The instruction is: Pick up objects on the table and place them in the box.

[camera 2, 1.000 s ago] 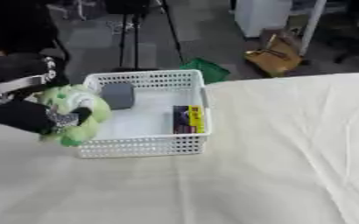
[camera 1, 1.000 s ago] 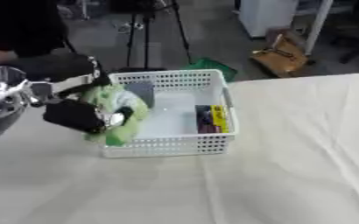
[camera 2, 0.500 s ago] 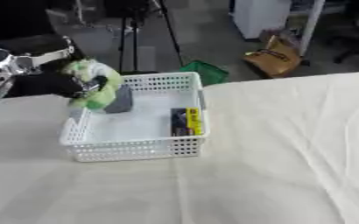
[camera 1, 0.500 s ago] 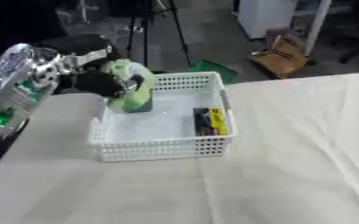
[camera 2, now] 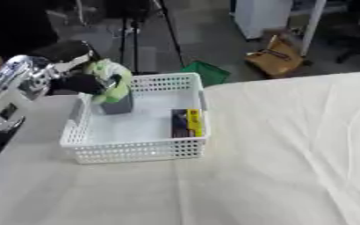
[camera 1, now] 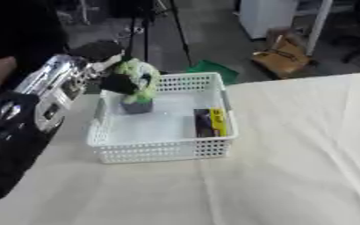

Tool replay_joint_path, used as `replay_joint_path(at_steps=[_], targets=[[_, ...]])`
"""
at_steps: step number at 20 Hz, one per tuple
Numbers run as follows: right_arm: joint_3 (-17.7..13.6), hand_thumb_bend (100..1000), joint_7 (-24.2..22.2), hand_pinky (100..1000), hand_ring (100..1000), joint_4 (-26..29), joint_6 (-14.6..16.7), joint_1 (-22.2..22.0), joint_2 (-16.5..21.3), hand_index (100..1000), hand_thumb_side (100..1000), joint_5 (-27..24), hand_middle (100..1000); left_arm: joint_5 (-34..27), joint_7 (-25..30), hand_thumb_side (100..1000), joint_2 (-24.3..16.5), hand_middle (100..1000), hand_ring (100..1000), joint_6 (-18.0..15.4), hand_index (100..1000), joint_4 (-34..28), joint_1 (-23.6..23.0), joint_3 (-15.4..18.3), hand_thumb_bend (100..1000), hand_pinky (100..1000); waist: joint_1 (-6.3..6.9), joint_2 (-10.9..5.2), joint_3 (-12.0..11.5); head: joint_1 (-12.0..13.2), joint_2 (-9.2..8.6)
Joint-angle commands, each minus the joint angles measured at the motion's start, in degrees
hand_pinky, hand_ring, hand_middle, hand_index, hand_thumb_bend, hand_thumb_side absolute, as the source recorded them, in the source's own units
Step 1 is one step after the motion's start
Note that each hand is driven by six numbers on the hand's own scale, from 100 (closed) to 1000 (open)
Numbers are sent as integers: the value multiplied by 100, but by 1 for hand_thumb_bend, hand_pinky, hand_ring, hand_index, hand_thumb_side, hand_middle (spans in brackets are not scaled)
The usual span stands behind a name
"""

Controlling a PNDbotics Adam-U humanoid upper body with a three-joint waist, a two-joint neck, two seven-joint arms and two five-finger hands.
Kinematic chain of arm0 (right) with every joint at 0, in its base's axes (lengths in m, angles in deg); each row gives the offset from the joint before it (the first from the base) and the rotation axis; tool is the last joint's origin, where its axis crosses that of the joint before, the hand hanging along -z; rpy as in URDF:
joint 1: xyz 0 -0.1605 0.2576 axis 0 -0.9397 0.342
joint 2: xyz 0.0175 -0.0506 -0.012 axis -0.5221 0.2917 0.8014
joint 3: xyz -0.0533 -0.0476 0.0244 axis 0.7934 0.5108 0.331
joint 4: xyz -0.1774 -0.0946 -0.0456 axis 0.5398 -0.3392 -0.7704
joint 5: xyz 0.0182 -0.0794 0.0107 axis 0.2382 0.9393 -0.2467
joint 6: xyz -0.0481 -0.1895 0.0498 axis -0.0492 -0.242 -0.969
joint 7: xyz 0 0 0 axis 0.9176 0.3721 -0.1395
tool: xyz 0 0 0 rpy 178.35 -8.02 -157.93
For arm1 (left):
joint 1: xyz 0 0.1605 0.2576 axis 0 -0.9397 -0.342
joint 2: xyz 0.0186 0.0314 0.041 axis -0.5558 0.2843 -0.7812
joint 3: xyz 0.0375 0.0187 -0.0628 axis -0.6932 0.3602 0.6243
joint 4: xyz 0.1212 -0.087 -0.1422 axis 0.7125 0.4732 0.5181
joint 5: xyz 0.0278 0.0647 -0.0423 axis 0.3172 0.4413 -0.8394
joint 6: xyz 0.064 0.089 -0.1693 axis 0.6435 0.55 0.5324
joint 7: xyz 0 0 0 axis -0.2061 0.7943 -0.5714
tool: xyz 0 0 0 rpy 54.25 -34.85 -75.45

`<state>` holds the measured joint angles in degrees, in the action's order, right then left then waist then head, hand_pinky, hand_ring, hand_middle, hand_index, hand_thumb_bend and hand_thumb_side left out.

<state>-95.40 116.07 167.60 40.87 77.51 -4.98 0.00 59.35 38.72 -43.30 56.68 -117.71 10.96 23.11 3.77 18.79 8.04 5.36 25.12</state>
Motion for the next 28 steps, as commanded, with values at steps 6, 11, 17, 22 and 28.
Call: replay_joint_path(at_steps=[6, 11, 17, 22, 28], targets=[[-43, 100, 35, 803, 877, 104, 18, 65, 185, 829, 1000, -54, 832, 5, 861, 947, 62, 826, 825, -683, 976, 400, 153, 165, 483, 599, -41, -99, -15, -24, 20], [-43, 100, 55, 803, 877, 104, 15, 57, 182, 829, 1000, -58, 832, -371, 1530, 960, 11, 904, 879, -575, 1000, 158, 156, 227, 622, 659, -54, -102, -36, -58, 29], [-44, 100, 71, 804, 877, 104, 6, 33, 176, 829, 1000, -60, 831, -622, 1622, 978, -48, 916, 885, -314, 1000, -194, 134, 243, 677, 666, -65, -97, -49, -89, 45], [-72, 100, 106, 804, 877, 104, -10, -31, 176, 828, 1000, -44, 831, -899, 813, 1000, -279, 855, 829, -85, 1000, -1162, 17, 433, 460, 607, -98, -92, -128, -166, 101], [-188, 100, 282, 803, 878, 104, -72, -173, 135, 828, 1000, 11, 831, -2438, -1457, 1000, -1123, 841, 801, 495, 999, -3610, -1020, 802, 240, 577, -154, -34, -328, -411, 292]])
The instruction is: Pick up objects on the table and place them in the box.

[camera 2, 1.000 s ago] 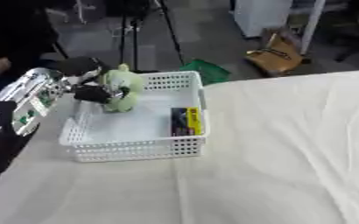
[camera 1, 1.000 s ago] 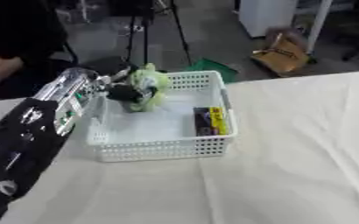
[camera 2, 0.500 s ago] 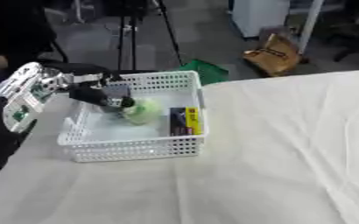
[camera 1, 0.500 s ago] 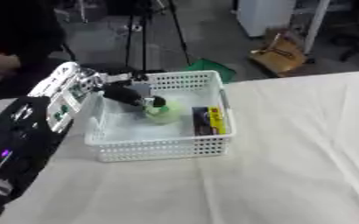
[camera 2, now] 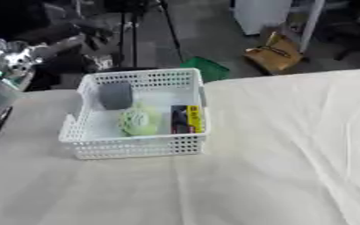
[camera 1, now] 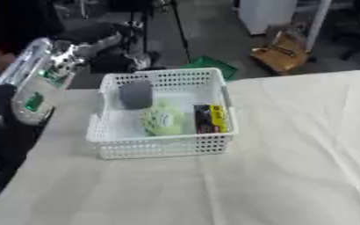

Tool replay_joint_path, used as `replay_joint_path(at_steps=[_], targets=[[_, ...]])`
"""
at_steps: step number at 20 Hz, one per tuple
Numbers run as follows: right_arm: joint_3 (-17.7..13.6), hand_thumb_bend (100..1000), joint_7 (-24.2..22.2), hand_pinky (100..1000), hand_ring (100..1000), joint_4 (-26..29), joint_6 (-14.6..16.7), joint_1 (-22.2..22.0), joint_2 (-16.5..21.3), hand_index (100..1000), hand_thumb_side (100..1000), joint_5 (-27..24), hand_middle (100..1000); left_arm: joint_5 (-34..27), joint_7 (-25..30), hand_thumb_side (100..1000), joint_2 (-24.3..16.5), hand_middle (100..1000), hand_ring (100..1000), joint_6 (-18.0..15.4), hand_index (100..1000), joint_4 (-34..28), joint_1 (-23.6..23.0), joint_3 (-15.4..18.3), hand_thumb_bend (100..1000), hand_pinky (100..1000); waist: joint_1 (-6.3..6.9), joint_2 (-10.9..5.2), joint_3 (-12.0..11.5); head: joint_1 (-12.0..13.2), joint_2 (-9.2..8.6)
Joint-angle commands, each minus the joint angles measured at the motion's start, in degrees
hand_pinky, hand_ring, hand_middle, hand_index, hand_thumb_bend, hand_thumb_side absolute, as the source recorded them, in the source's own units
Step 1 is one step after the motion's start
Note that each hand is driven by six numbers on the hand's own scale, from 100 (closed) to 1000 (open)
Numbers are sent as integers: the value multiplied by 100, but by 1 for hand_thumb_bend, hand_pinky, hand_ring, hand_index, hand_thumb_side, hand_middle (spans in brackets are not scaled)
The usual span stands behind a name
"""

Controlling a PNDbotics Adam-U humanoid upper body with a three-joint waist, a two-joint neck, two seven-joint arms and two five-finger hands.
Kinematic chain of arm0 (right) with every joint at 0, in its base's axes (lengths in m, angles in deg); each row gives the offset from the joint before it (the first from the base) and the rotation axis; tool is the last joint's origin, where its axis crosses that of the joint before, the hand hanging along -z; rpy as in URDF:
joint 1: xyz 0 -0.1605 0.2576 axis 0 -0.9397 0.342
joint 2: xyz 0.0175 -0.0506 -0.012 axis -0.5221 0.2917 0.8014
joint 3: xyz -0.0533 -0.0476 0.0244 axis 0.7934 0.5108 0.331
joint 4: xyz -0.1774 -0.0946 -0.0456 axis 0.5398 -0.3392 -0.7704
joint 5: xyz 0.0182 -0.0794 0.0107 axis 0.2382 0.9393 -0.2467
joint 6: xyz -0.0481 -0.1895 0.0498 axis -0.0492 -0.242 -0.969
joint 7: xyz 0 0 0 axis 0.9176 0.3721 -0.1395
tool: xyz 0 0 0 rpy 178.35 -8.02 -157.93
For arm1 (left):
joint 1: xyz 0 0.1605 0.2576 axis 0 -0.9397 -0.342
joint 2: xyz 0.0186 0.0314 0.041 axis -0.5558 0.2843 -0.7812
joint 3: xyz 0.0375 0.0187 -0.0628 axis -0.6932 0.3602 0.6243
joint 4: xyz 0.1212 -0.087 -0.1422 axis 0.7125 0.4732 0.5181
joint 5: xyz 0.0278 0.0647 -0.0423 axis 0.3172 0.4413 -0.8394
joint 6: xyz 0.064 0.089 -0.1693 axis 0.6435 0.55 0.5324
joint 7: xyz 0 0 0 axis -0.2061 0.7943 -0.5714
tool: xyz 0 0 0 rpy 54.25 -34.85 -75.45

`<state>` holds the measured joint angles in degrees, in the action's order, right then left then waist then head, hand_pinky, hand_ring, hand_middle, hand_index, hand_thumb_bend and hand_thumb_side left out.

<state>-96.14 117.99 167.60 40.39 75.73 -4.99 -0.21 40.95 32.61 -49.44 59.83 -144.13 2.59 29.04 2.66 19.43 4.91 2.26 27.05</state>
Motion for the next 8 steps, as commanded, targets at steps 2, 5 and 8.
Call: replay_joint_path(at_steps=[2, 5, 8], targets=[[-157, 100, 162, 803, 878, 104, -51, -32, 102, 829, 1000, 55, 831, -1207, -1616, 1000, -773, 836, 802, 210, 998, -1734, -740, 351, 231, 590, -72, -76, -71, -166, 143], [-215, 100, 257, 803, 877, 104, -80, -69, 48, 829, 1000, 83, 831, -1931, -2483, 1000, -1018, 834, 801, -179, 999, -2376, -1537, 580, 227, 595, -131, -40, -117, -206, 168], [-294, 100, 363, 802, 877, 104, -109, -125, -30, 829, 1000, 120, 831, -2277, -2965, 1000, -998, 832, 806, -919, 1000, -2455, -2202, 847, 237, 630, -216, 11, -189, -186, 218]])
